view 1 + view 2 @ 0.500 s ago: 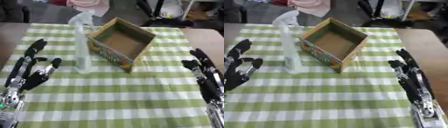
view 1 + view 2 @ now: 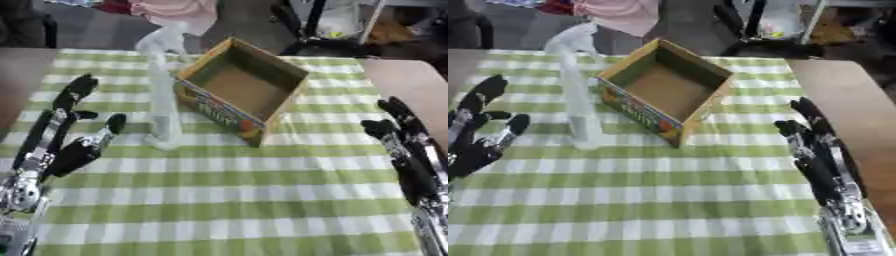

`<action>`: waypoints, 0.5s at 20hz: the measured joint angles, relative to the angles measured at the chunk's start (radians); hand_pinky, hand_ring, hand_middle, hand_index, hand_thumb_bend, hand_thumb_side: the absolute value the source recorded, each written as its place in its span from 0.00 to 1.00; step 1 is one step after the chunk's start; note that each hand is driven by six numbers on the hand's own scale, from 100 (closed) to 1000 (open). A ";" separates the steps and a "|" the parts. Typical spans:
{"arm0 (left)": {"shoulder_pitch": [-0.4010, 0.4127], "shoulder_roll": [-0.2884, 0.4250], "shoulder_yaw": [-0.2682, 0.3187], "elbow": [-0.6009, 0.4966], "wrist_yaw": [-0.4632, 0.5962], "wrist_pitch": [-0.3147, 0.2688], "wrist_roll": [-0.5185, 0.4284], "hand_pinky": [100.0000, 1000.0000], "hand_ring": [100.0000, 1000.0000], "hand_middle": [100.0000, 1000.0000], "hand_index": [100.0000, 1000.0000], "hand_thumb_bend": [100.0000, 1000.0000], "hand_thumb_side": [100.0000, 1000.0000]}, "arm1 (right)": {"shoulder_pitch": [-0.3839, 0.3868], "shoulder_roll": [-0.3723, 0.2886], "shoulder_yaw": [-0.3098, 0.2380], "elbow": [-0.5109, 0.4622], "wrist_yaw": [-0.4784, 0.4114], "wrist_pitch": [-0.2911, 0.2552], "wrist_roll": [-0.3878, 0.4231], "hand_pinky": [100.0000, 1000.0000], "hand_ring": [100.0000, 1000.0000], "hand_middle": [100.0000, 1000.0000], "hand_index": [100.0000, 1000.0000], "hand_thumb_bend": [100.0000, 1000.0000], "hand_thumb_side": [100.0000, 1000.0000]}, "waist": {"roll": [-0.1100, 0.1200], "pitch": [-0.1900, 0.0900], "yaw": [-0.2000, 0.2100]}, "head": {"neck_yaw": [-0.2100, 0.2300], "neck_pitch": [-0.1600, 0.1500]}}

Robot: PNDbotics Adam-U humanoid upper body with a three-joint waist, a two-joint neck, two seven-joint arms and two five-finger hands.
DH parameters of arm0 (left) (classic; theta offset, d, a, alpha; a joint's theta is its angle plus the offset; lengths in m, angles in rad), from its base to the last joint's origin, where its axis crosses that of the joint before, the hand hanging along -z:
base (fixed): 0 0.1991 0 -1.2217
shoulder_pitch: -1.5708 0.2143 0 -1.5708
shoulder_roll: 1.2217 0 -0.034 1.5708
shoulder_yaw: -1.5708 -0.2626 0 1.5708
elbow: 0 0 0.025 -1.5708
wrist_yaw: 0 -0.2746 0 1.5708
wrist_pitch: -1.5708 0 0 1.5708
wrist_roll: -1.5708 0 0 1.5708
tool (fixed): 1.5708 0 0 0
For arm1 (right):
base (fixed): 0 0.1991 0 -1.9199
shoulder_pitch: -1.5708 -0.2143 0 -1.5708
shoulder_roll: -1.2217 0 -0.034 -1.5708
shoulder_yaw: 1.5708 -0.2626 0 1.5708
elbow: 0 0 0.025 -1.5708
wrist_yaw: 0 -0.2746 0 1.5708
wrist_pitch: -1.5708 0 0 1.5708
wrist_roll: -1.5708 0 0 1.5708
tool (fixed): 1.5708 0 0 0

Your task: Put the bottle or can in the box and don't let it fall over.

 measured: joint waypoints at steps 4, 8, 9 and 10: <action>-0.057 0.003 -0.030 0.079 -0.014 0.016 0.038 0.76 1.00 1.00 0.95 0.40 0.61 | 0.000 0.000 0.000 0.000 0.000 0.001 0.002 0.84 0.77 0.95 1.00 0.00 0.49 | -0.001 0.000 -0.007 | 0.000 0.000; -0.109 -0.003 -0.054 0.157 -0.019 0.019 0.062 0.76 1.00 1.00 0.95 0.41 0.61 | 0.000 0.000 0.000 0.000 0.000 0.001 0.003 0.84 0.77 0.95 1.00 0.00 0.49 | 0.000 0.000 -0.011 | 0.000 0.000; -0.122 -0.004 -0.060 0.176 -0.020 0.018 0.065 0.76 1.00 1.00 0.95 0.41 0.61 | 0.000 0.000 0.000 0.000 0.000 0.001 0.004 0.84 0.77 0.95 1.00 0.00 0.49 | 0.000 0.000 -0.013 | 0.000 0.000; -0.137 -0.005 -0.067 0.194 -0.021 0.019 0.068 0.76 1.00 1.00 0.95 0.44 0.61 | 0.000 0.000 0.000 0.000 0.000 0.001 0.004 0.84 0.77 0.95 1.00 0.00 0.49 | 0.000 0.000 -0.016 | 0.000 0.000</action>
